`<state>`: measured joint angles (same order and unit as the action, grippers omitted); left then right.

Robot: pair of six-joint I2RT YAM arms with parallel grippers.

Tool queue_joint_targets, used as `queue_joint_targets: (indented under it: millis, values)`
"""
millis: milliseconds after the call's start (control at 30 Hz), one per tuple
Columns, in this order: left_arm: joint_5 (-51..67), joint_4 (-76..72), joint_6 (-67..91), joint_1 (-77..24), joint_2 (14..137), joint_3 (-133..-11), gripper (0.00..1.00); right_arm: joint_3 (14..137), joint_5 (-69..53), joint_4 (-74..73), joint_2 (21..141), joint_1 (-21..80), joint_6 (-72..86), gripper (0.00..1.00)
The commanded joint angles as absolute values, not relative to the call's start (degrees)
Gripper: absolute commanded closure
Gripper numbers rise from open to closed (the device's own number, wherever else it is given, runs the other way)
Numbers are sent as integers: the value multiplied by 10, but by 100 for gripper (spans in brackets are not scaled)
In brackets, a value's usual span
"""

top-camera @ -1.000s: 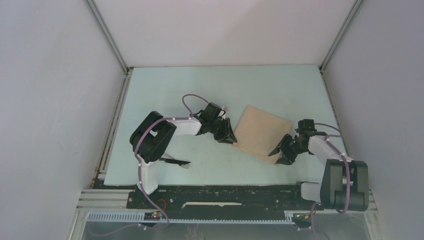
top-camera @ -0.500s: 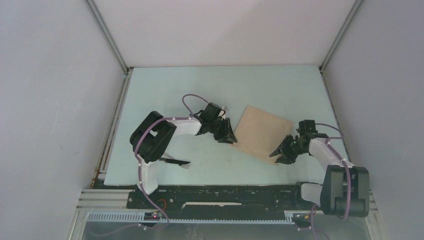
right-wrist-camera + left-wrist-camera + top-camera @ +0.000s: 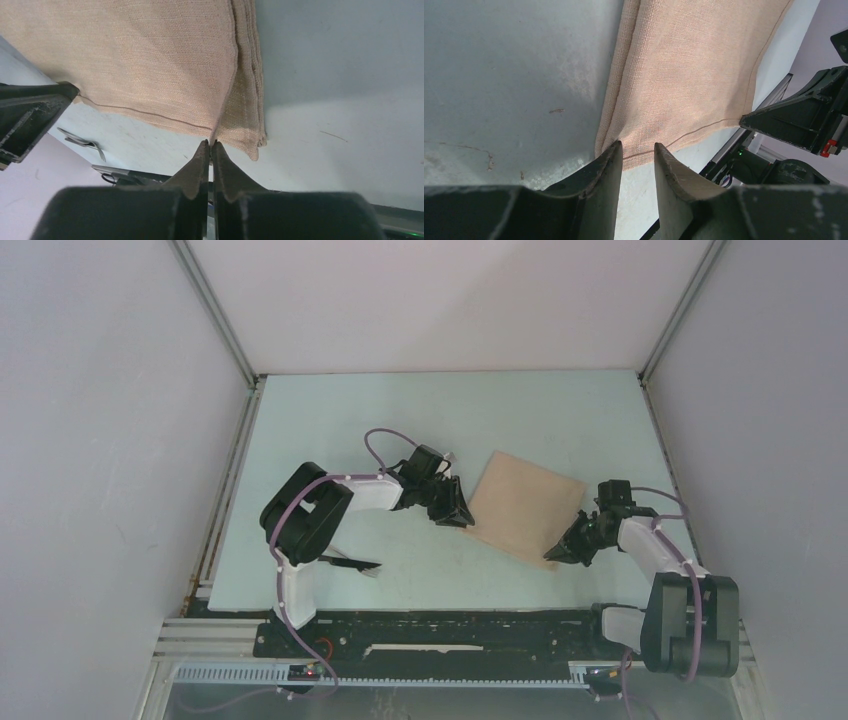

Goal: Fold the napkin into a case and place the utensils inside
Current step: Pick up the square-folded napkin from the center of the board, then fold the top corner of the square-folded napkin at the center of the board.

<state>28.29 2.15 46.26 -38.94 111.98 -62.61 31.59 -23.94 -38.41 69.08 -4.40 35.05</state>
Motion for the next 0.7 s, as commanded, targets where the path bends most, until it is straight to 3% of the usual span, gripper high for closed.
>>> queue_joint_targets:
  millis: [0, 333, 667]
  values:
    - [274, 32, 455, -388, 1124, -621, 60, 316, -239, -381, 683, -41, 354, 100]
    - [254, 30, 459, -388, 1062, -590, 46, 426, -287, -323, 814, -33, 311, 100]
    - [255, 38, 468, -389, 1009, -569, 42, 557, -338, -292, 973, 19, 278, 100]
